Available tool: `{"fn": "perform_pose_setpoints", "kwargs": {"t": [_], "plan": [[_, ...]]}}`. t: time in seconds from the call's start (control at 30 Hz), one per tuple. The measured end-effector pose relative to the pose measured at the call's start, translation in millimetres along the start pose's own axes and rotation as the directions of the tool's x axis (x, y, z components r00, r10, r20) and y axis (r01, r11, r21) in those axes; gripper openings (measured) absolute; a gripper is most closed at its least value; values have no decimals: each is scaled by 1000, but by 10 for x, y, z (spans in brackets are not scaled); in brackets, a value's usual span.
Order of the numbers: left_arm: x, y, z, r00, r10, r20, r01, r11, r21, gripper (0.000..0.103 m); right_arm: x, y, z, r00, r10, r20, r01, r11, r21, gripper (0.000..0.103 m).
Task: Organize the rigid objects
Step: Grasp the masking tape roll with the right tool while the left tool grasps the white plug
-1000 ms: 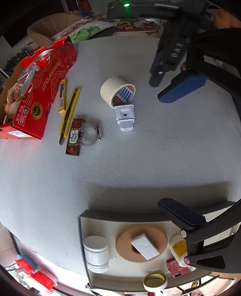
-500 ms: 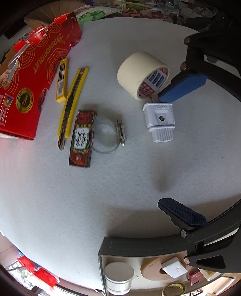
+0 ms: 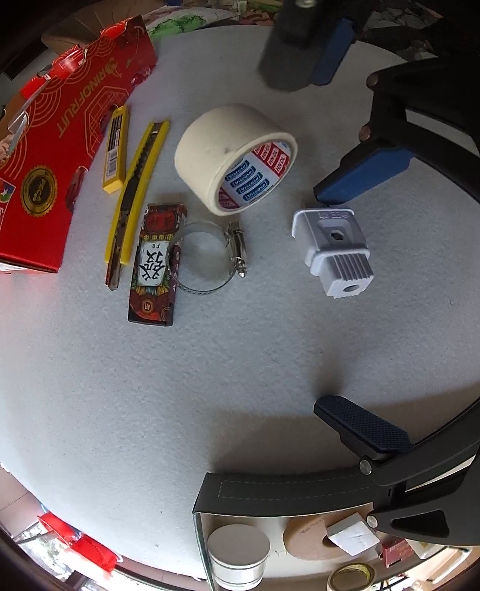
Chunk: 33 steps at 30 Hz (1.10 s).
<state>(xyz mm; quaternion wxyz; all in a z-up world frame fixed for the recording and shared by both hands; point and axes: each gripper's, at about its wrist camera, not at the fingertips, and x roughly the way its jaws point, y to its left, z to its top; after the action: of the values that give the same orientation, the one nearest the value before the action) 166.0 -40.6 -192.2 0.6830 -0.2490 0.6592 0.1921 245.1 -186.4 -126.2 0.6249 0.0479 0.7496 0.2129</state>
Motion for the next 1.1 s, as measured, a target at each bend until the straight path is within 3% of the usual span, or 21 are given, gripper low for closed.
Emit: {"fn": "perform_pose_setpoints", "kwargs": {"t": [0.1,0.17,0.27,0.37,0.47,0.6,0.7,0.83,0.87,0.9,0.93,1.1], "plan": [[43,-84,-75,998,56,-10,-56,998,32,103,85,251,148,999,-52,-7,51,994,-99,78],[27,-56,-110,999,50,10,-50,999,-1,103,105,348,154,997,-82,-4,81,989,-128,77],[5,-11,-127,999,37,6,-37,999,-18,103,137,314,172,1000,-7,-22,5,995,-96,77],[-60,151,-201,999,-21,25,23,998,-57,103,228,388,291,998,12,-55,-18,993,-118,77],[-123,357,-285,998,-37,47,41,994,-97,103,240,311,323,995,76,-71,-79,996,-36,77],[-194,279,-330,996,16,85,-17,1000,18,103,402,151,334,971,191,-142,-171,974,147,77],[-217,228,-391,996,20,91,-25,998,61,103,468,128,337,976,169,-135,-147,976,160,77],[-225,298,-467,997,-9,81,8,1000,12,103,475,107,335,974,183,-131,-158,971,177,80],[-229,307,-482,997,-3,81,2,1000,18,103,462,100,323,977,170,-131,-146,974,175,78],[-239,303,-492,996,9,86,-11,999,33,103,499,140,310,979,151,-134,-127,977,172,66],[-243,313,-410,996,17,90,-22,998,52,103,510,137,293,981,138,-138,-114,979,167,61],[-279,151,-324,993,23,114,-37,991,125,103,451,-76,204,982,144,-124,-118,973,198,60]]}}
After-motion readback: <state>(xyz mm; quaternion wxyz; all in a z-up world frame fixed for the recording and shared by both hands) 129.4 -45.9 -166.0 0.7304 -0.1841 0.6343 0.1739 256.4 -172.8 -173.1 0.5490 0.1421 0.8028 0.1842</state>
